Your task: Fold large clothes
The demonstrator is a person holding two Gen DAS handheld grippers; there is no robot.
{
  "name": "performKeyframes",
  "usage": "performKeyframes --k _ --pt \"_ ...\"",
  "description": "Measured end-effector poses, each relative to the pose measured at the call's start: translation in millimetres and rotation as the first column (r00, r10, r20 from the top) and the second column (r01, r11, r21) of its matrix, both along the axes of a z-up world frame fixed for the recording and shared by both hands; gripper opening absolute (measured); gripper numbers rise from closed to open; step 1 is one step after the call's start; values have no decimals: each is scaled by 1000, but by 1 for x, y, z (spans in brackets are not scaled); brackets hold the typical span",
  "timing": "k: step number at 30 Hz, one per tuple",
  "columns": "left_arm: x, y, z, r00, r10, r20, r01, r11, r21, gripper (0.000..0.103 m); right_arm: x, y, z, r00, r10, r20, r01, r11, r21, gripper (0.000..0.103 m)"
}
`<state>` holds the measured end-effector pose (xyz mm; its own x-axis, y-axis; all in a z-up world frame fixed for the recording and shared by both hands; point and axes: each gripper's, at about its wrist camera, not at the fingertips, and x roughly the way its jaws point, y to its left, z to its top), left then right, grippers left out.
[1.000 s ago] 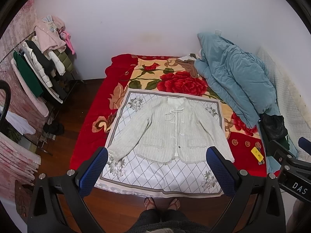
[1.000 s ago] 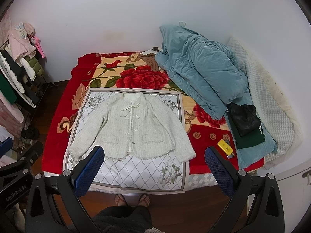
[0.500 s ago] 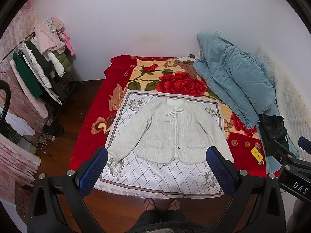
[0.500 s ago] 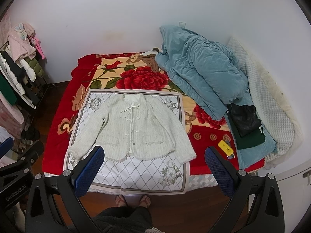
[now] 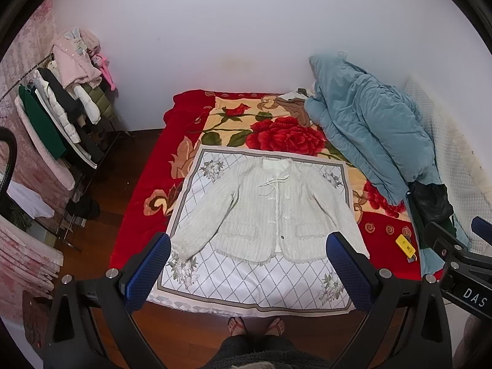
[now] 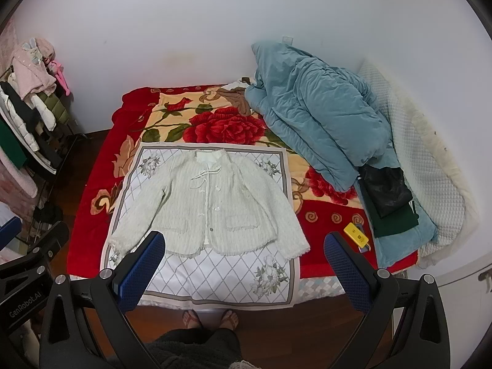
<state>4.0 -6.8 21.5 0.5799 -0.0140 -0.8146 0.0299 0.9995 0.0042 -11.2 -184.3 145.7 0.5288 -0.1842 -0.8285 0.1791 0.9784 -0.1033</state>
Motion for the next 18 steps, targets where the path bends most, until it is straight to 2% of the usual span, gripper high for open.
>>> performKeyframes --k 12,16,18 --pt "6 2 0 1000 -10 -2 10 1000 -9 103 7 3 5 1000 -9 -4 9 1000 3 103" --pt "25 6 -11 1000 -2 27 2 1000 -9 103 23 -3 -12 999 -46 -17 47 999 11 103" --pt "42 8 -24 998 7 59 -8 1000 20 103 31 -10 -34 998 -61 -10 61 998 29 103"
